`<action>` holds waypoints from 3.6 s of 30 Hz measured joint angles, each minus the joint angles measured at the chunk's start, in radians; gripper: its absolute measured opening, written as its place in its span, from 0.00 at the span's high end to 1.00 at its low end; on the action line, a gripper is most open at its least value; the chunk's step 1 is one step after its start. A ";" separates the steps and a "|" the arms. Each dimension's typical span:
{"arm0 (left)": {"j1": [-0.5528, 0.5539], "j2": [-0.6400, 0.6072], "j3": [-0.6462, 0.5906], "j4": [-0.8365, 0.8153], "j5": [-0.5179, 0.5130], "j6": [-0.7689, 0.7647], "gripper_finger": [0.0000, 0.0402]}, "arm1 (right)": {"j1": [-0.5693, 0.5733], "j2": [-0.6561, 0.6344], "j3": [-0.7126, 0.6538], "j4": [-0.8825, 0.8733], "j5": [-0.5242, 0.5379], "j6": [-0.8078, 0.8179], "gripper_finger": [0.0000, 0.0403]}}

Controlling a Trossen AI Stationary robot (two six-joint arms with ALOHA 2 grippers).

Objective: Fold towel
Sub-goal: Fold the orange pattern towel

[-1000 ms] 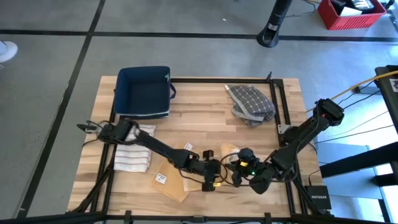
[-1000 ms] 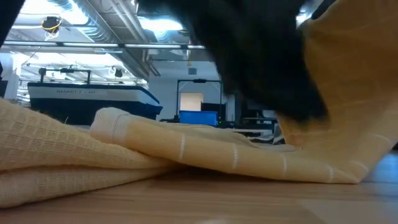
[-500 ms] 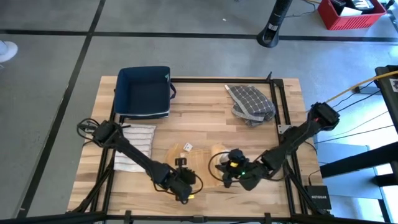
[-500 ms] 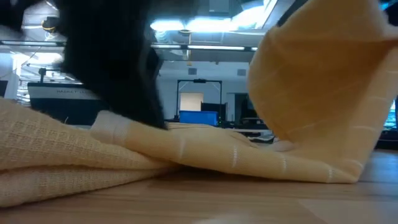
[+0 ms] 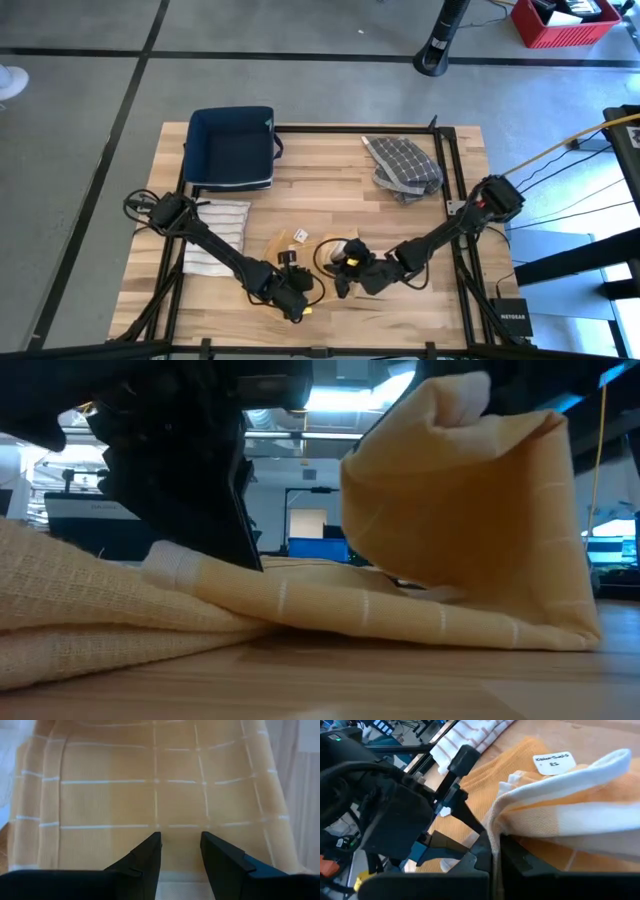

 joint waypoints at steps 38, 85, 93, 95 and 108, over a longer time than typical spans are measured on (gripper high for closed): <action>-0.087 -0.100 0.054 -0.209 -0.082 -0.072 0.67 | -0.006 0.260 0.161 0.076 0.014 -0.099 0.83; 0.016 -0.018 0.045 0.011 0.044 0.098 0.67 | 0.216 -0.034 0.163 -0.681 0.068 -0.343 0.59; 0.025 -0.009 0.045 -0.067 0.034 0.031 0.67 | 0.307 -0.008 0.165 -0.670 0.070 -0.126 0.59; 0.025 -0.009 0.045 -0.057 0.031 0.034 0.67 | 0.314 0.024 0.164 -0.691 0.098 -0.043 0.59; 0.025 -0.009 0.045 -0.018 0.027 0.081 0.67 | 0.303 0.138 0.182 -0.667 0.076 0.265 0.59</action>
